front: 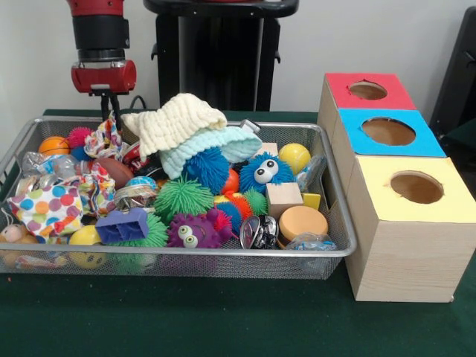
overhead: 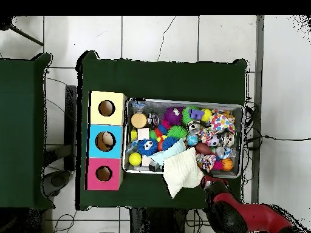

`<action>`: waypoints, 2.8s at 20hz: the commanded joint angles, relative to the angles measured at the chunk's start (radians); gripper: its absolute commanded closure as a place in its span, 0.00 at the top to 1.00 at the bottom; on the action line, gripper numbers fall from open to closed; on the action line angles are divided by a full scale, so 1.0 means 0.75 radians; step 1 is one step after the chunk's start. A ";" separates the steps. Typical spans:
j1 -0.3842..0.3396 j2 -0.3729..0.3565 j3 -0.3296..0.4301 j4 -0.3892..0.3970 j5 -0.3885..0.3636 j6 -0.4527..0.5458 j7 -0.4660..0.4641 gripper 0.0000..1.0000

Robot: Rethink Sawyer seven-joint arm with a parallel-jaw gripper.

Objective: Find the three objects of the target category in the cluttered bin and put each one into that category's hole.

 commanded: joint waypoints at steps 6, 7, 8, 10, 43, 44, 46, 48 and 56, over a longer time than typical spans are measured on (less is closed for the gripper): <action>0.029 0.023 -0.004 -0.054 -0.028 0.048 0.063 0.00; 0.031 0.022 -0.006 -0.054 -0.022 0.045 0.068 0.00; 0.031 0.022 -0.009 -0.051 -0.013 0.043 0.076 0.00; 0.023 0.011 -0.001 -0.039 0.003 0.069 0.078 0.00; -0.182 -0.584 0.450 0.462 0.386 0.488 -0.129 0.00; -0.189 -0.606 0.464 0.481 0.405 0.490 -0.126 0.00; -0.213 -0.630 0.498 0.505 0.432 0.496 -0.134 0.00; -0.236 -0.634 0.525 0.521 0.438 0.486 -0.135 0.00; -0.157 -0.467 0.364 0.415 0.216 0.356 -0.033 0.00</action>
